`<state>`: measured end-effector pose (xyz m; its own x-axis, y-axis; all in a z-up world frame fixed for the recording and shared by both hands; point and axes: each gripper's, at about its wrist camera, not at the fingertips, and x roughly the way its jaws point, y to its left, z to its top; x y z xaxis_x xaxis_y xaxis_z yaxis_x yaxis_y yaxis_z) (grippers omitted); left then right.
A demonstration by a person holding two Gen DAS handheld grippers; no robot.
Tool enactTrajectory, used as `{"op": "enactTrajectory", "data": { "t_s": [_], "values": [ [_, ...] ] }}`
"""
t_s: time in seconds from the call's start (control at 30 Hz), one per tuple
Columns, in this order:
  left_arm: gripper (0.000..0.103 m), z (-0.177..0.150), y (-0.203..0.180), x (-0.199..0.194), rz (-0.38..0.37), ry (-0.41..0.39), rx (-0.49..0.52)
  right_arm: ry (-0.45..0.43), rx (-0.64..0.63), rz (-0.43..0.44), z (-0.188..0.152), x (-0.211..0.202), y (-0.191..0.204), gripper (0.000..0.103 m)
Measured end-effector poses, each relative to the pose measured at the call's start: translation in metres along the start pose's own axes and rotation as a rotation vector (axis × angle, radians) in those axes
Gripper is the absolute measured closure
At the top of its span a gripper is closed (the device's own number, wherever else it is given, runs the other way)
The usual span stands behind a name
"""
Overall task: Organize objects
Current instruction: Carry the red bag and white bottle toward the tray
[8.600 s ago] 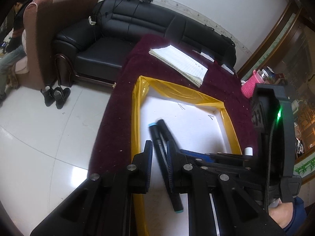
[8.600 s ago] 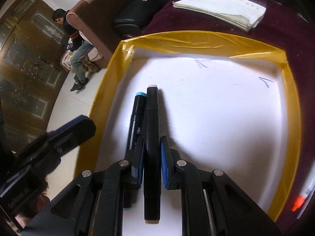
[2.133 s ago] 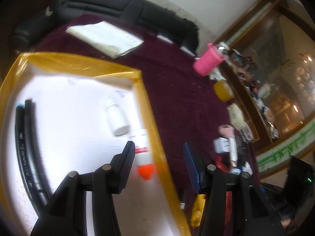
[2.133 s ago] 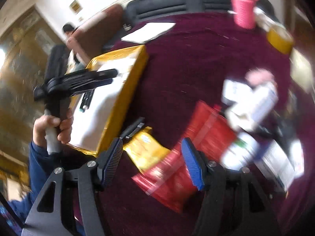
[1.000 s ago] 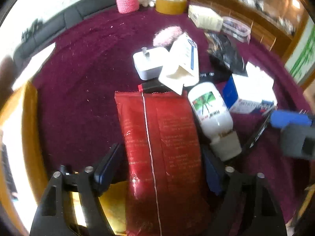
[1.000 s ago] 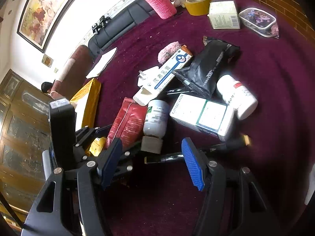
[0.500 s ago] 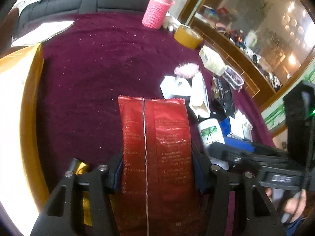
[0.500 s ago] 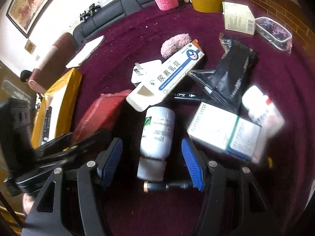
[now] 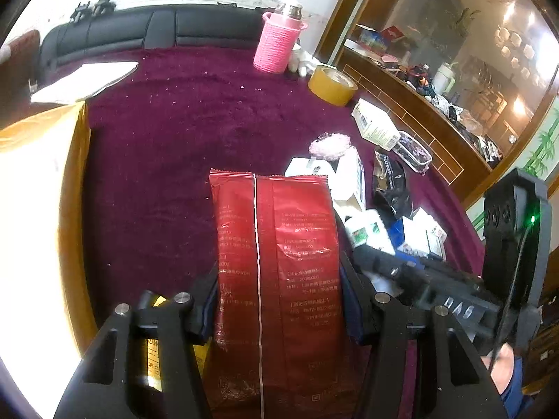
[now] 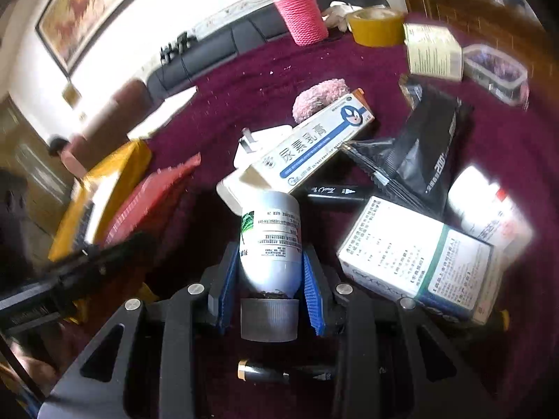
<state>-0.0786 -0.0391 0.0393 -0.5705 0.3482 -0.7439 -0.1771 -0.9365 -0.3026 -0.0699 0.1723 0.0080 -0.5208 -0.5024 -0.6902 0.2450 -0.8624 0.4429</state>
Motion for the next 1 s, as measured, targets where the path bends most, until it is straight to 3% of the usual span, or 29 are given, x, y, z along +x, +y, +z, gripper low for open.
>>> {"op": "enactTrajectory", "data": {
  "t_s": [0.17, 0.47, 1.0],
  "values": [
    [0.052, -0.001, -0.007, 0.002, 0.018, -0.002, 0.025, -0.002, 0.065, 0.087, 0.002, 0.000, -0.009, 0.072],
    [0.052, 0.000, -0.005, 0.004, 0.035, 0.000, 0.027, -0.033, 0.063, 0.163, 0.003, -0.007, -0.001, 0.072],
    [0.052, -0.005, -0.005, -0.010, 0.029, -0.033, -0.001, -0.112, 0.041, 0.225, 0.005, -0.022, 0.006, 0.072]
  ]
}}
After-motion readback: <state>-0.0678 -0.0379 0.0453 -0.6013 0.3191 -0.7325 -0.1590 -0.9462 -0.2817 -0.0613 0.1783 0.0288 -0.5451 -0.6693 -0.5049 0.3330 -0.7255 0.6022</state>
